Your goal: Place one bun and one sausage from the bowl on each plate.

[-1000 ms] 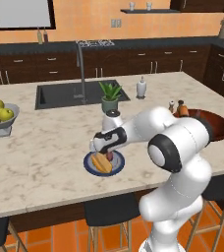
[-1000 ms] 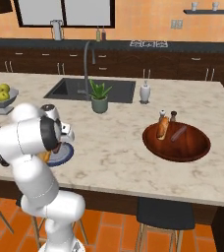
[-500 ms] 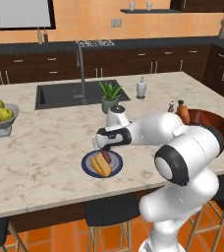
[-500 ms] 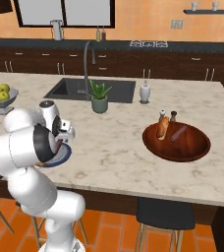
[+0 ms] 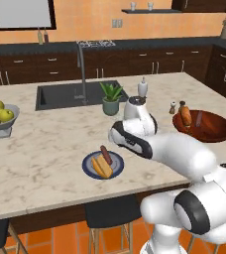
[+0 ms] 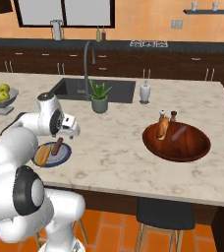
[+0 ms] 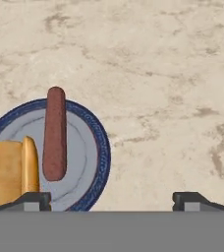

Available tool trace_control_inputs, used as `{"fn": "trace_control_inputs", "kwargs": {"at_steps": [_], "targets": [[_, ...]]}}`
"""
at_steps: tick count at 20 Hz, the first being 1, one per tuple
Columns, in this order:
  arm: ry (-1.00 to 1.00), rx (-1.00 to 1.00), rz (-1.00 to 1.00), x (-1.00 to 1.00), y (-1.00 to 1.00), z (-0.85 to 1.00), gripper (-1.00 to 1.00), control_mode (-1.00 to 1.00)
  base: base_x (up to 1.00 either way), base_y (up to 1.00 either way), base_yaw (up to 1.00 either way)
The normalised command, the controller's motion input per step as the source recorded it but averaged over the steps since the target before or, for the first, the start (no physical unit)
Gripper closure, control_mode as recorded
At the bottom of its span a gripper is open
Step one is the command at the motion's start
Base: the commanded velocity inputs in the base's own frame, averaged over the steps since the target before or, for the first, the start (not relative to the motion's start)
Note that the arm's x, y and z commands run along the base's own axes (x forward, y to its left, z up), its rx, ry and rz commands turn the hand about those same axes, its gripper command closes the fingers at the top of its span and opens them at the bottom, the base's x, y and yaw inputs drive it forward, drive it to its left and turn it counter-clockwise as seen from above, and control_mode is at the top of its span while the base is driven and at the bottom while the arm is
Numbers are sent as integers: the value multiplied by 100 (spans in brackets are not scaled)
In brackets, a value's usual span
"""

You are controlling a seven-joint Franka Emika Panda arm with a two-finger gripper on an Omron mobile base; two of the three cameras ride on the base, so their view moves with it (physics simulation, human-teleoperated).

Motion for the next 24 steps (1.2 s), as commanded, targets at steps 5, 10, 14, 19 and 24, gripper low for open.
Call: {"fn": "trace_control_inputs", "kwargs": {"at_steps": [5,10,14,19,24], "targets": [[-20,0,-5,-100,-54,45,-100,-100,0,0,0],[-2,1,-1,-99,-19,18,-100,-100,0,0,0],[1,0,-1,-28,-8,0,-100,-100,0,0,0],[0,0,0,0,0,0,-100,100,0,-10,0],[0,0,0,0,0,0,-100,100,0,-100,0]]}}
